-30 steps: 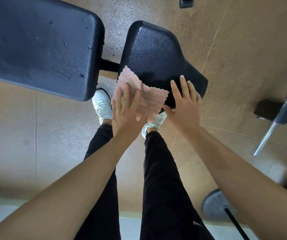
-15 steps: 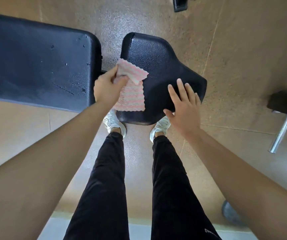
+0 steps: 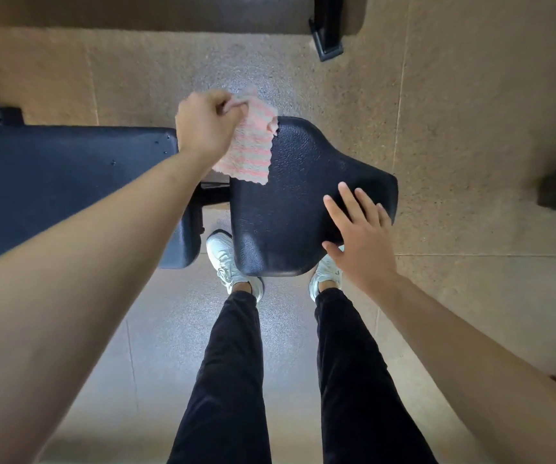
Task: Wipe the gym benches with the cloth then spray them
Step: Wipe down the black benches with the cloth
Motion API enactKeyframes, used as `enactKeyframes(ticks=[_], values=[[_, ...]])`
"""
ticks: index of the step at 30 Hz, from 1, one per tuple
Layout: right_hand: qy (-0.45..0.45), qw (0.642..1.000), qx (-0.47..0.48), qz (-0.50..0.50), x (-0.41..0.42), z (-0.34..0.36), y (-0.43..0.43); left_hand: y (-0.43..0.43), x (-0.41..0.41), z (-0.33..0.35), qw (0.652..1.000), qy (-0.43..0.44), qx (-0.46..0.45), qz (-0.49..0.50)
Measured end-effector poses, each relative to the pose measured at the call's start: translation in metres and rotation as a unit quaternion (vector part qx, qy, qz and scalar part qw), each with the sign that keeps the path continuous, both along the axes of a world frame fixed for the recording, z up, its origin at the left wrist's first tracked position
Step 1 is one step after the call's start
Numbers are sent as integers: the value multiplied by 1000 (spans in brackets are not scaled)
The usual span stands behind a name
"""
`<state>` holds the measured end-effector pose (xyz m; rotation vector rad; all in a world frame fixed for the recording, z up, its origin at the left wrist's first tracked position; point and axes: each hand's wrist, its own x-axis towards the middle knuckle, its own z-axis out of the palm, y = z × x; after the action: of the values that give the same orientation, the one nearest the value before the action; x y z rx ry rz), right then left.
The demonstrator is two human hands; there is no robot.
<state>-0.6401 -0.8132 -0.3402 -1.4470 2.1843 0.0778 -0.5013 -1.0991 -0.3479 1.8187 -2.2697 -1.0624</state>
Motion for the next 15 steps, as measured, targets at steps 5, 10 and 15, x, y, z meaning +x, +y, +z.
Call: enactKeyframes(ticks=[5,10,15], values=[[-28,1000,-8,-7,-4,0,1,-23,-34,28,994,64,-89,12],[-34,999,10,-12,-11,1,7,21,-44,18,985,-33,-13,-170],[-30,997,11,-66,-15,1,21,46,-34,-9,975,-76,-29,-208]])
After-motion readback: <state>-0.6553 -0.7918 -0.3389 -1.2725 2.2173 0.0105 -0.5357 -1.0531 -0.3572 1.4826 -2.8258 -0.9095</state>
